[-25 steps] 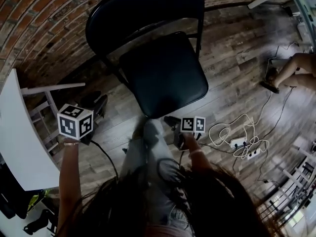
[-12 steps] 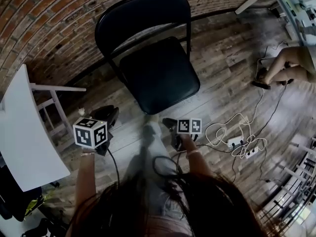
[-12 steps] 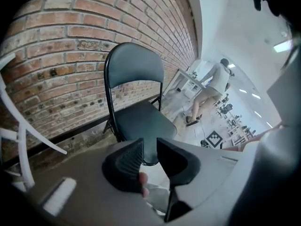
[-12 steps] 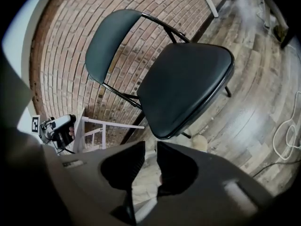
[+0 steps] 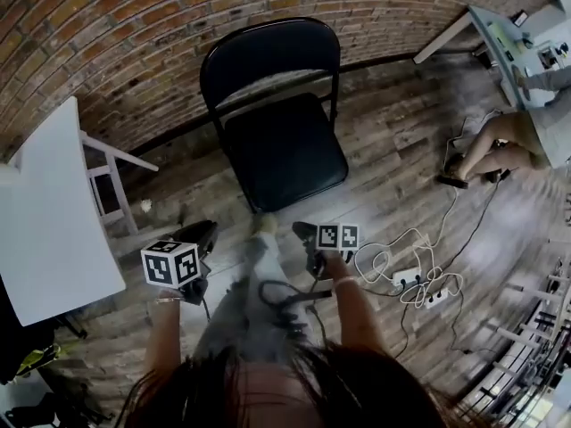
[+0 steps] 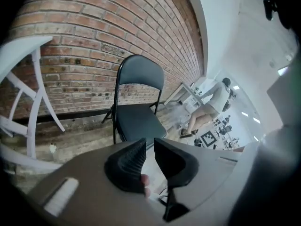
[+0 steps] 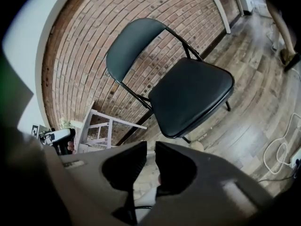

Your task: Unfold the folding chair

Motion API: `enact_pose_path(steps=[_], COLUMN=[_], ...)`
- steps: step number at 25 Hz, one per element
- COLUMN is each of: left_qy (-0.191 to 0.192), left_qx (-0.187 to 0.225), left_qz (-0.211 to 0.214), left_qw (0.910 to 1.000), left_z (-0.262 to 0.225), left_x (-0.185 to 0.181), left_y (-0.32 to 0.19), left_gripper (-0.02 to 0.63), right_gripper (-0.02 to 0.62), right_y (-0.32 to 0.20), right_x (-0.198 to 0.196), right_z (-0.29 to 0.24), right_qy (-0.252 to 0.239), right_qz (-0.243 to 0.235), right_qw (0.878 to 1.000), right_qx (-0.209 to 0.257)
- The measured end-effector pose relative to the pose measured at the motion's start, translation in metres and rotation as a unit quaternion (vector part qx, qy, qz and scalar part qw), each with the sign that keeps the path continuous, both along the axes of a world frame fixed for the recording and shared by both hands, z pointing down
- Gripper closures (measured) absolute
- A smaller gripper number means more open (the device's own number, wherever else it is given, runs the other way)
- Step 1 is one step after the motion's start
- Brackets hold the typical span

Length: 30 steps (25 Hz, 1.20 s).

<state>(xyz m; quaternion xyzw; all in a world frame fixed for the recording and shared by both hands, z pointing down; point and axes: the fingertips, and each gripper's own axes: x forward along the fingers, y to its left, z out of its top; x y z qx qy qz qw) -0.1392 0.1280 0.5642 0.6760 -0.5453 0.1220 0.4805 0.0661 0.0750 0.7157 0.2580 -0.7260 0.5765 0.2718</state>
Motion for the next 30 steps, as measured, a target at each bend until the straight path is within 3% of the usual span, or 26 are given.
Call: enact_pose_path(steps=[3, 7, 12, 30], left_qy=[0.007, 0.009, -0.015, -0.013], left_qx=[0.015, 0.029, 0.059, 0.107], left_qz=[-0.025, -0.005, 0.003, -0.007], left_qw=[0.9996, 0.9995, 0.9982, 0.9942], left_z=[-0.018, -0.042, -0.070, -0.119], left_x=[-0.002, 0.014, 0.033, 0.083], left_y=[0.014, 0.033, 0.055, 0.154], left_gripper=[0.566, 0.560, 0.560, 0.554], right_gripper=[0.549, 0.563, 0.574, 0.601], right_y=[-0.002, -0.005, 0.001, 0.092], right_x=[0.004, 0.014, 0.033, 0.086], right_z=[-0.017, -0.039, -0.068, -0.154], right_qy=[0.005, 0.011, 0.006, -0.043], right_qz=[-0.002, -0.003, 0.014, 0.033], right_qw=[1.000, 0.998, 0.995, 0.977], right_qx=[0.023, 0.059, 0.095, 0.207])
